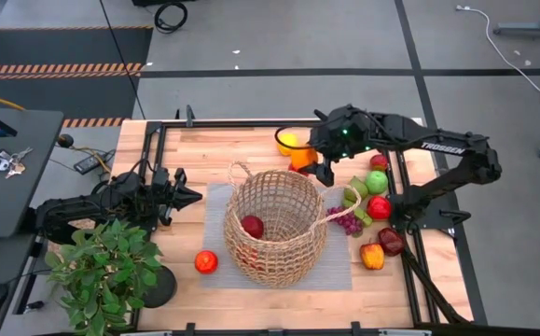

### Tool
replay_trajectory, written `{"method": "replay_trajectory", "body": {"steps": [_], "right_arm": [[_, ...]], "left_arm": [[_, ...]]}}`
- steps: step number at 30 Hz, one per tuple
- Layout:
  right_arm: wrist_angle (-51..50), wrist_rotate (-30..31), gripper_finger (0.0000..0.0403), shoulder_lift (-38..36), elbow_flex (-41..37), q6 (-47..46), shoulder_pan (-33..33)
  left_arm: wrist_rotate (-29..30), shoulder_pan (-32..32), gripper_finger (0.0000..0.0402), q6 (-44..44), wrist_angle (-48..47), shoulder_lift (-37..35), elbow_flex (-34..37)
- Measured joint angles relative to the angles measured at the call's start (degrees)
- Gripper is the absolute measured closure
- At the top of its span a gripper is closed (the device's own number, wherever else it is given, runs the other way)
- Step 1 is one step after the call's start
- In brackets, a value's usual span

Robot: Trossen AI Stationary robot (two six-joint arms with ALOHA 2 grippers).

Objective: Build produce basket
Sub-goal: Put the orange into the brown basket

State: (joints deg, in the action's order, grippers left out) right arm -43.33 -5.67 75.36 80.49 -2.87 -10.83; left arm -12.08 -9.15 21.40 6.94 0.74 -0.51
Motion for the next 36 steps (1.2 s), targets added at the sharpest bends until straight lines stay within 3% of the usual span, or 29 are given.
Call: {"method": "replay_trajectory", "body": {"steps": [36], "right_arm": [[2.9,-4.5,0.0078,2.4,0.0,-2.1,5.4]], "left_arm": [[0.0,0.0,0.0368,0.0,0.0,0.0,0.0]]}}
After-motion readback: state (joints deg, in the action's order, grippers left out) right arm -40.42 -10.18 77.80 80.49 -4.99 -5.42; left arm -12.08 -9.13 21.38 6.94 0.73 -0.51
